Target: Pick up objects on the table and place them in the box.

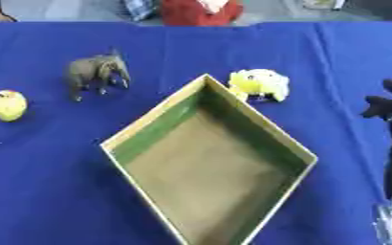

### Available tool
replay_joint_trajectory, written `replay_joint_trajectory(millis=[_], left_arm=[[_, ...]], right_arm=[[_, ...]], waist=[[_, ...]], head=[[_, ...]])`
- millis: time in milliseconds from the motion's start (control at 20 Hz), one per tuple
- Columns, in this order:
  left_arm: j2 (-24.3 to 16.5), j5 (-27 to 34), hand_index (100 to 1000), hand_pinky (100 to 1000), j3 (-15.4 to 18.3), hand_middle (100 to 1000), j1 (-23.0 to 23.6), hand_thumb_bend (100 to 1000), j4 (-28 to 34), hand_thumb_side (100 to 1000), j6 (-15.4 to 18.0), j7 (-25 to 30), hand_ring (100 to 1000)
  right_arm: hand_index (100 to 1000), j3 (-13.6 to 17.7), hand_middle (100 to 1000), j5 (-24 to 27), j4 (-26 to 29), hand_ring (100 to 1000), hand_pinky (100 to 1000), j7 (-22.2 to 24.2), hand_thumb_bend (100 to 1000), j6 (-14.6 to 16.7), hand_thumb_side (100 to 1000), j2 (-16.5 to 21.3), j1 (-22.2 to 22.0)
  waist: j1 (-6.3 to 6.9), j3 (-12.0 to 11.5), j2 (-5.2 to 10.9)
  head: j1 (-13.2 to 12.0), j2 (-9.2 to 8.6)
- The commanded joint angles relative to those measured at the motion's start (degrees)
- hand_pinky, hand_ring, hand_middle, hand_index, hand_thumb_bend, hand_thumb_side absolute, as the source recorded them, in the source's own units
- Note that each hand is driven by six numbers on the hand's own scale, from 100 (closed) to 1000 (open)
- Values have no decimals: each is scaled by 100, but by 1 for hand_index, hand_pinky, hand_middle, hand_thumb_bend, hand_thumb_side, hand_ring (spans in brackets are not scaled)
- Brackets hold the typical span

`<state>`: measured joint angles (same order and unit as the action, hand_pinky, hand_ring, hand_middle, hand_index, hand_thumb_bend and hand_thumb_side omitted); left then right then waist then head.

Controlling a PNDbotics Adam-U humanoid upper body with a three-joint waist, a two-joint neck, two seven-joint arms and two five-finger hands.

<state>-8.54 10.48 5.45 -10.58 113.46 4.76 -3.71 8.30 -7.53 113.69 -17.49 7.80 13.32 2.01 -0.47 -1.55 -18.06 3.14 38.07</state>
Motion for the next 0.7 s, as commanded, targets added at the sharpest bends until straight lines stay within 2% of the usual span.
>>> replay_joint_trajectory(millis=[50, 400, 700], left_arm=[[-18, -48, 787, 617, 2, 667, -43, 100, 113, 1000, 10, 31, 554], [-24, -51, 790, 617, 0, 674, -44, 100, 113, 1000, 5, 25, 556], [-243, -100, 804, 619, 15, 693, -135, 100, 113, 1000, 99, -108, 561]], right_arm=[[824, -3, 430, -48, 90, 744, 785, 5, 100, 12, 1000, 48, 35], [825, -6, 430, -59, 90, 745, 785, 3, 100, 8, 1000, 39, 34], [825, -3, 430, -39, 90, 745, 786, 2, 100, 4, 1000, 41, 27]], waist=[[-2, 8, 63], [-1, 11, 54], [2, 19, 87]], head=[[-6, 15], [-13, -19], [-21, 65]])
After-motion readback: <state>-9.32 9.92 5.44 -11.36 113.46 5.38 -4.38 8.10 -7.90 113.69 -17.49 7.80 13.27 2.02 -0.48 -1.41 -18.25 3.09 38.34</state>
